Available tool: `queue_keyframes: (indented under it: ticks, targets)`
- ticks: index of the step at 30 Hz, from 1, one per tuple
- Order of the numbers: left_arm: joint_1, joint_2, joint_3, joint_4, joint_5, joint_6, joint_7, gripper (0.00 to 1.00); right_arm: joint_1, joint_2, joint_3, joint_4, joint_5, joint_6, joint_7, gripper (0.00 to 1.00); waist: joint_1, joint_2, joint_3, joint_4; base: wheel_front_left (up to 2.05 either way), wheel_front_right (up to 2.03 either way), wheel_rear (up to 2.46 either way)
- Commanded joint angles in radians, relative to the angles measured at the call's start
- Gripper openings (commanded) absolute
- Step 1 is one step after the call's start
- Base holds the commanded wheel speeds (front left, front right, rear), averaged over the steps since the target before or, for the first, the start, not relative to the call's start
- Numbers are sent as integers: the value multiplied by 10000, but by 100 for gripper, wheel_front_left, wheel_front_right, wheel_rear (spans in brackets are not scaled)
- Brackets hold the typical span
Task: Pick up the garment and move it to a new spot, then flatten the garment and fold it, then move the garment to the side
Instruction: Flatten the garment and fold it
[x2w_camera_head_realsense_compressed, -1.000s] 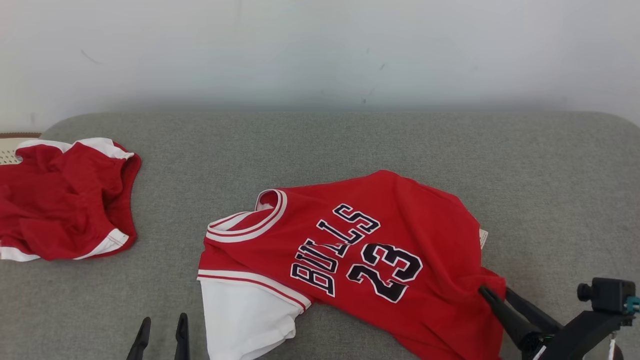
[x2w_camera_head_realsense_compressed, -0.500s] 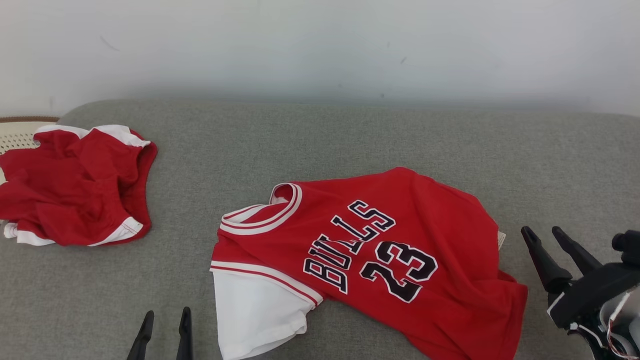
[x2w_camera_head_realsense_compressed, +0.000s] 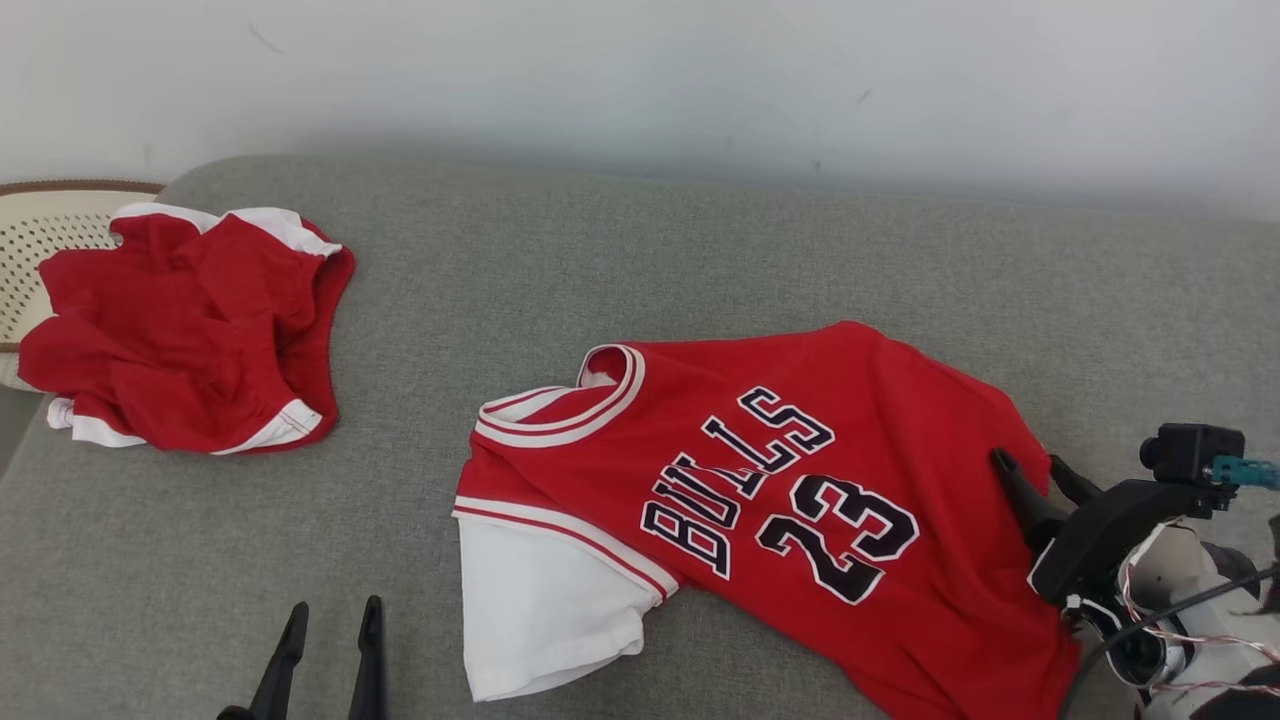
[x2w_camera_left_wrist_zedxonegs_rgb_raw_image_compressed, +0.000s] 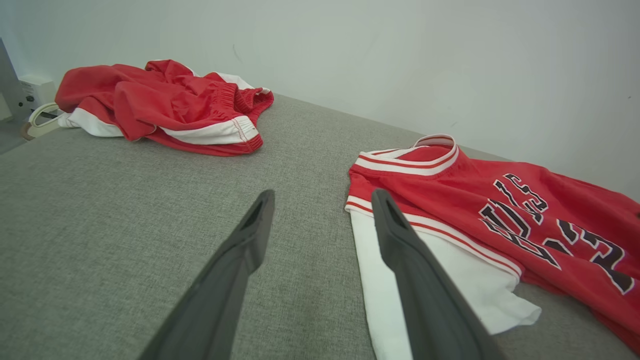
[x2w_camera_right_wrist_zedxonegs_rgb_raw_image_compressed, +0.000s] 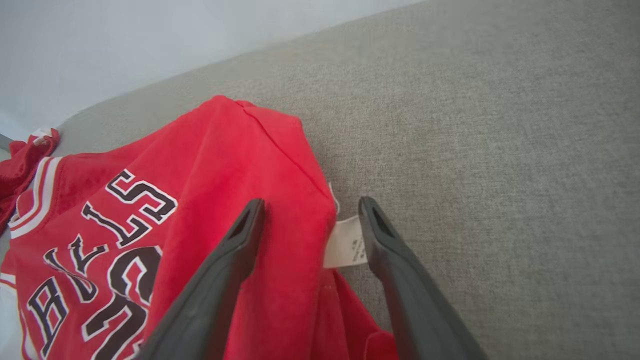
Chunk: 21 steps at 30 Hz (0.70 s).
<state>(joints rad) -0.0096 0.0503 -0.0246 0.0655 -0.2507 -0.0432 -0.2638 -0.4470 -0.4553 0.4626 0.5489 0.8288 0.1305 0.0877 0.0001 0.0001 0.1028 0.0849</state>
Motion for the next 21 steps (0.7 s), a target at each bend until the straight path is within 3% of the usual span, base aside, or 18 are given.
queue_keyframes:
  ticks: [1, 14, 21]
  targets:
    - [-154, 1, 20, 63, -3, -34, -5, 100, -328, 24, 217, 257, -2, 5, -75, 0, -1, -1, 76, 45, 0, 0, 0]
    - [-275, 3, -96, 151, -81, 6, -5, 100, -3915, -356, 1795, 1370, -1209, 5, -1801, 0, -1, -1, 139, 135, 0, 0, 0]
    - [-285, 3, -152, 210, -115, -48, -5, 100, -5669, -349, 2482, 1897, -1594, 5, -1854, 0, -1, -1, 175, 398, 0, 0, 0]
